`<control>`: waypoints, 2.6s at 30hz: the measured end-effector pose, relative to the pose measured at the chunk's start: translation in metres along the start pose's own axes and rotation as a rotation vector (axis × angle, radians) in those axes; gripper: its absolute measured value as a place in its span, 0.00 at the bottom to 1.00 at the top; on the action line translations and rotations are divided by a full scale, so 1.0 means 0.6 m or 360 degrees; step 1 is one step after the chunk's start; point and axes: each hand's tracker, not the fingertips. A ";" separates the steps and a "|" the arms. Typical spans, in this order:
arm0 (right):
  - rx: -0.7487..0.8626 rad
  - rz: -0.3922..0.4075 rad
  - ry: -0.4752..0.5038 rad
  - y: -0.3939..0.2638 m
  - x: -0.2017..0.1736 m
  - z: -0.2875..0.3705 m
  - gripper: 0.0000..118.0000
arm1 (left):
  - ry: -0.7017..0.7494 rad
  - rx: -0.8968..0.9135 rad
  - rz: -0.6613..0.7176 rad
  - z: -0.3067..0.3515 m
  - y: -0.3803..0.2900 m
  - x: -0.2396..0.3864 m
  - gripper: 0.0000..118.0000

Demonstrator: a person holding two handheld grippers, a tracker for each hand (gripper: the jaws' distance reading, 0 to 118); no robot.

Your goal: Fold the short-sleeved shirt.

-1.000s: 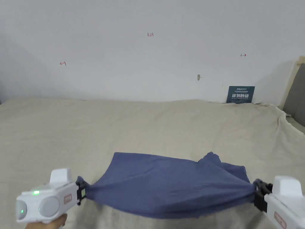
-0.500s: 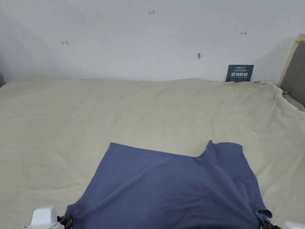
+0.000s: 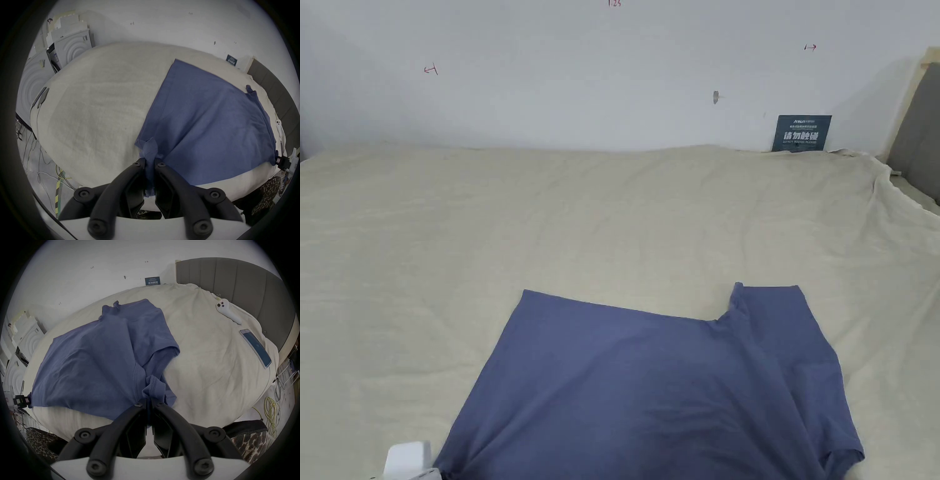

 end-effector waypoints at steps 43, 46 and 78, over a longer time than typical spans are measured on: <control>0.1090 0.0288 0.0022 0.292 -0.116 0.217 0.00 | -0.0505 0.0747 -0.0214 0.130 0.333 0.167 0.00; 0.1054 0.0285 0.0020 0.298 -0.116 0.195 0.00 | -0.0400 0.0598 -0.0292 0.064 0.388 0.171 0.00; 0.0484 0.0125 -0.0048 0.418 -0.038 -0.075 0.00 | -0.0287 0.0108 -0.0258 -0.226 0.494 0.190 0.01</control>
